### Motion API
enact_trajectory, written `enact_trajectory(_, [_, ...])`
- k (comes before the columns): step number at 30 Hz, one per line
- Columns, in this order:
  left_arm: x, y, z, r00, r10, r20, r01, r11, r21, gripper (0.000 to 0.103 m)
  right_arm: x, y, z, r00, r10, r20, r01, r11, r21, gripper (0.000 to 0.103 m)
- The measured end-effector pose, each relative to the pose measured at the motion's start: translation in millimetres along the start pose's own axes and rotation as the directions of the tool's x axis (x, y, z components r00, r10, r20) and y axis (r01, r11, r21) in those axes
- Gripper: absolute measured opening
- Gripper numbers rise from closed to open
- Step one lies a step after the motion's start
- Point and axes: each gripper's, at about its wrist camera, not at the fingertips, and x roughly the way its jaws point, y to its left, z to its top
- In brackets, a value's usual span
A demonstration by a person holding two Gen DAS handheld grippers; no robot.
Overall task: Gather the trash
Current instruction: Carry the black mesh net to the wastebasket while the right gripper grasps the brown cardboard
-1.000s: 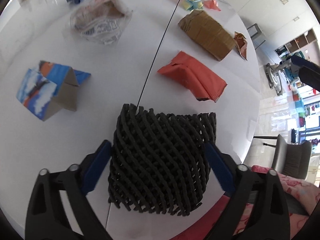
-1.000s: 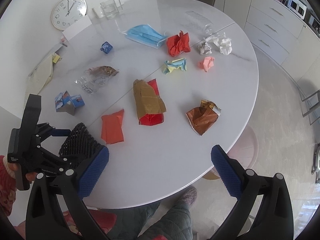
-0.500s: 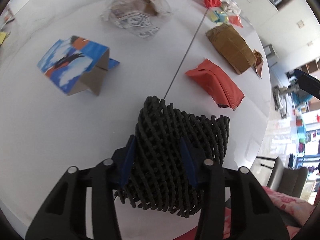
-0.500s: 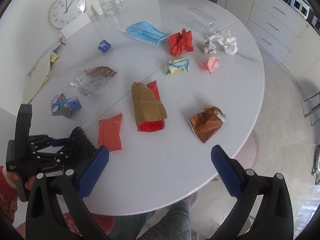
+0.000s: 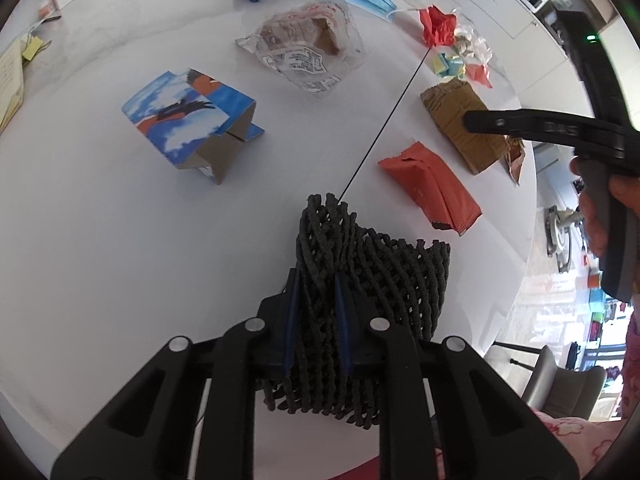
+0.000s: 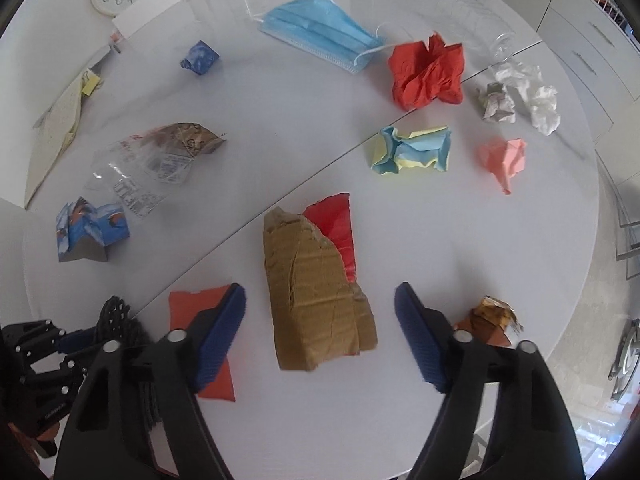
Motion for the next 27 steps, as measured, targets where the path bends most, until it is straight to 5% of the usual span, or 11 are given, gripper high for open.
enact_trajectory(1, [-3.2,0.6,-0.5,1.0,-0.003,0.004,0.003,1.0,-0.005,0.016,1.6,0.4,1.0,1.0,0.007,-0.004,-0.007,1.0,0.002,0.052])
enact_trajectory(8, [-20.4,-2.1,-1.4,0.999,-0.008,0.032,0.009,0.999,-0.035,0.016,-0.7,-0.4,1.9,0.999,0.04,0.016,-0.04,0.999,0.001,0.038])
enact_trajectory(18, [-67.0,-58.4,14.1,0.992,-0.041,0.123,0.035,0.998,0.054,0.016,-78.3,-38.6,-21.0,0.978,0.1,0.184,-0.117,0.99,0.084,0.036])
enact_trajectory(27, [-84.8,-154.8,48.0,0.982,-0.082,0.169,0.05,0.981,0.185,0.016,-153.5,-142.4,-75.3,0.957,0.024,0.291,-0.083,0.978,0.193,0.036])
